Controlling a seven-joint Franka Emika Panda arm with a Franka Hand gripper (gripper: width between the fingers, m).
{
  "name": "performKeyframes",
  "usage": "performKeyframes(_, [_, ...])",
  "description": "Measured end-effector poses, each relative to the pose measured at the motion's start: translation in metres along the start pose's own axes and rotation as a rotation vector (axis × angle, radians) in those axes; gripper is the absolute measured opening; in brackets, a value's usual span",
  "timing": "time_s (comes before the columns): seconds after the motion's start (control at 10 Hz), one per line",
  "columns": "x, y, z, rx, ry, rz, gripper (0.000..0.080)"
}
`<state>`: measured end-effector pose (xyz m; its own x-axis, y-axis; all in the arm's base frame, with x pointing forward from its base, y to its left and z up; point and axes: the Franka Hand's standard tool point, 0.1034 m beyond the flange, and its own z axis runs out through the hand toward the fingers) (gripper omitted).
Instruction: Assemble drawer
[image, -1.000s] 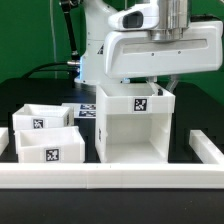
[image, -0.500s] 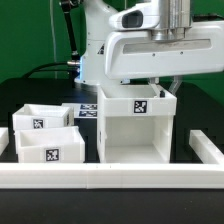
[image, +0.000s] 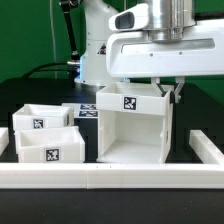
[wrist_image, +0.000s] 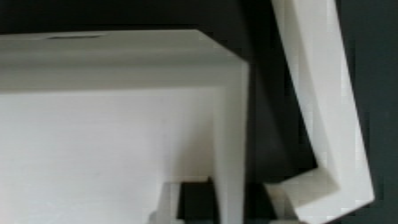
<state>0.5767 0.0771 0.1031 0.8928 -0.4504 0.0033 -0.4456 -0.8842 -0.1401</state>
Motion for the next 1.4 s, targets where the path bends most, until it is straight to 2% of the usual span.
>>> performKeyframes(0.3, [0.011, -0.003, -0.002, 0.029, 0.003, 0.214, 0.0038])
performKeyframes(0.5, [0.009, -0.010, -0.001, 0.032, 0.004, 0.337, 0.0038])
performKeyframes(0.8, [0.008, -0.014, -0.002, 0.052, -0.007, 0.507, 0.0038])
performKeyframes(1.2, [0.004, -0.016, 0.003, 0.101, -0.083, 0.949, 0.0038])
performKeyframes(1.4, [0.005, -0.018, 0.005, 0.097, -0.100, 0.984, 0.0038])
